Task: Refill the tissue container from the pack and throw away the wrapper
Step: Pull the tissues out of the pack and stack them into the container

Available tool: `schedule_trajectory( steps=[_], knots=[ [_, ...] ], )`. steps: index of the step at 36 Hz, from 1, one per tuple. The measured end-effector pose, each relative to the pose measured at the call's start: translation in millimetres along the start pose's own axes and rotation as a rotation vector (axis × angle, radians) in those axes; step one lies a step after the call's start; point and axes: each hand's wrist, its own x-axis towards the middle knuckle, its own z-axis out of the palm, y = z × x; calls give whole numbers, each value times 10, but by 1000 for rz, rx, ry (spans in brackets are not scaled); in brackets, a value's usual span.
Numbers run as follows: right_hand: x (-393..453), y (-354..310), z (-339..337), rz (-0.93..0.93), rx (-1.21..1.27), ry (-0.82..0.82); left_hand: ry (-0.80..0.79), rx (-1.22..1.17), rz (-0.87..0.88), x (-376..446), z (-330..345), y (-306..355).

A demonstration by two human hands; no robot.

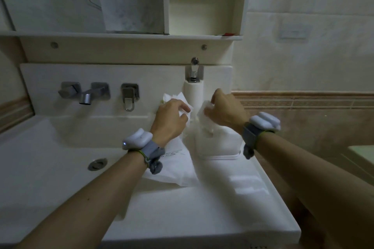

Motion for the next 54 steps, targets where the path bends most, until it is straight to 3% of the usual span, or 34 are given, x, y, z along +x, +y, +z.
schedule_trajectory(
  steps=[8, 17, 27, 38, 44, 54],
  knots=[
    [234, -169, 249, 5, -221, -34, -79, 112, 86, 36, 49, -40],
    [404, -183, 416, 29, -147, 2, -145, 277, 123, 70, 221, -14],
    [565, -164, 511, -14, -112, -66, -157, 247, 128, 115, 328, -50],
    [593, -114, 640, 11, -73, -18, -142, 217, 139, 105, 322, -61],
    [569, -48, 493, -87, -141, -243, -145, 197, 124, 112, 331, -62],
    [538, -43, 508, -381, -436, -64, -166, 219, 131, 108, 306, -31]
  ],
)
